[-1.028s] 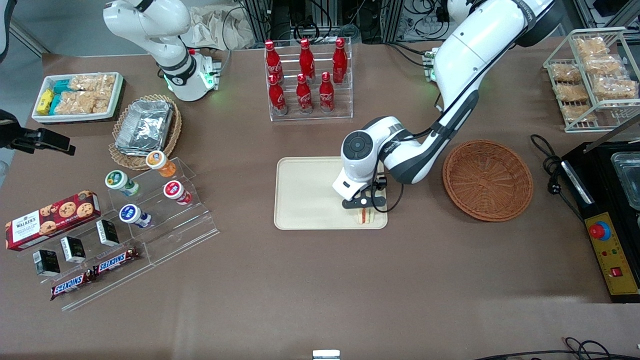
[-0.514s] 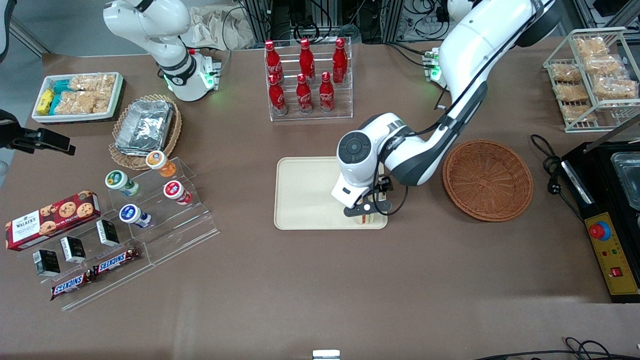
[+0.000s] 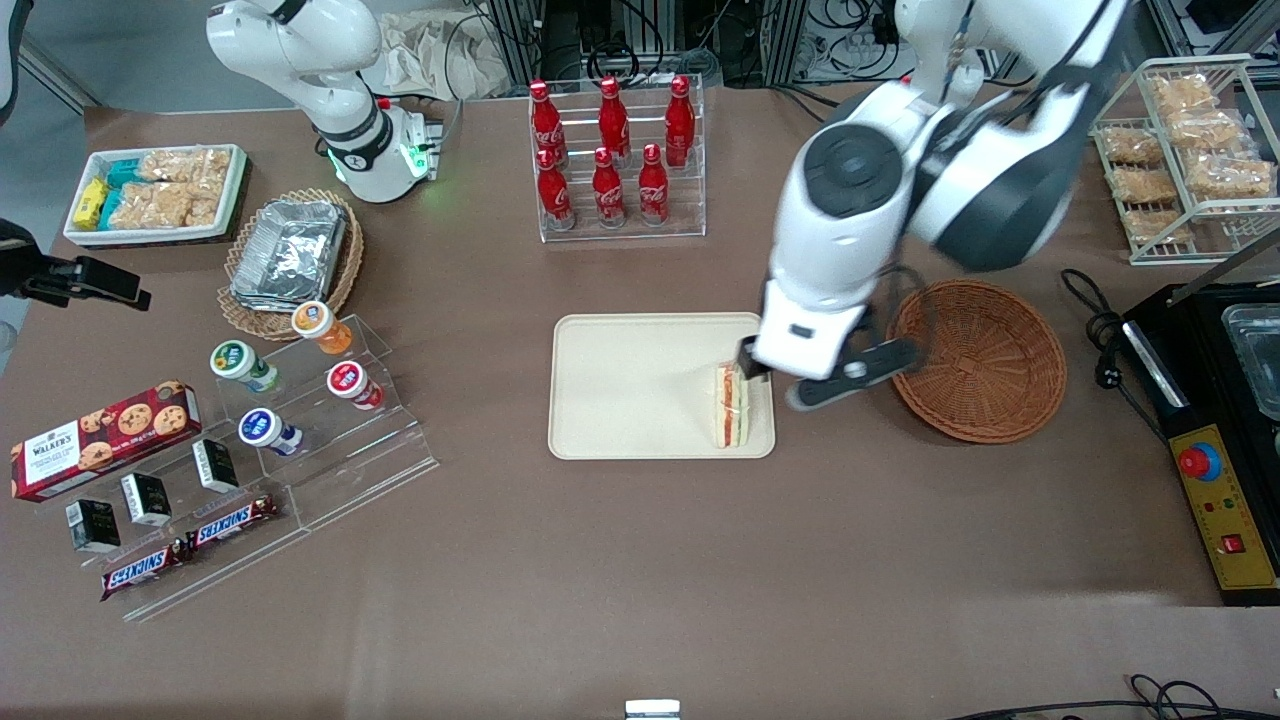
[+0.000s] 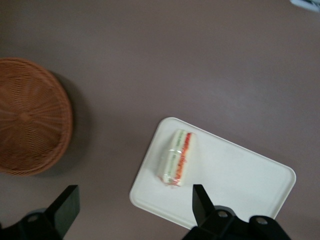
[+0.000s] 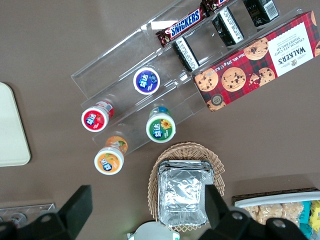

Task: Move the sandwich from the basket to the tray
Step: 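Raise the left gripper up away from the sandwich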

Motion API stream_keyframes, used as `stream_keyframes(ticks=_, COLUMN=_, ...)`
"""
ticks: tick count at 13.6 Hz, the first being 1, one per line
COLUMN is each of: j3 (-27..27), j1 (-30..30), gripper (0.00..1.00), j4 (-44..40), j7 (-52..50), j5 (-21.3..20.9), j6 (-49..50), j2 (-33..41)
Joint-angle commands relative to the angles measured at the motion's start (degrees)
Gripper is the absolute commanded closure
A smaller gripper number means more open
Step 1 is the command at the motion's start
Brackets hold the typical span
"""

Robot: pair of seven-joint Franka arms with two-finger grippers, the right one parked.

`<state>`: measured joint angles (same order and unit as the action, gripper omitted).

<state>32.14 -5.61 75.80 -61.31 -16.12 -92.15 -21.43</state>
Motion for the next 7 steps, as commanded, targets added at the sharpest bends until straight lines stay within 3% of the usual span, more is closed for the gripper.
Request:
stream_keyframes(ticks=1, j3=-6.62, j1=0.25, gripper=0.00, j4=2.85, j7=7.46, j5=2.14, j6=3.98, j2=8.74)
stream_keyframes(ticks=3, j3=-14.51, j1=-0.36, gripper=0.00, j4=5.39, j7=23.97, j5=7.47, j6=7.49, j2=14.89)
stream_keyframes(ticks=5, j3=-22.34, j1=-3.87, gripper=0.00, j4=14.59, j7=37.43, j5=8.73, j6=7.25, j2=23.05)
stream_keyframes(ticks=7, j3=-27.37, j1=-3.71, gripper=0.00, j4=19.02, j7=50.78, j5=10.30, j6=6.28, j2=27.74)
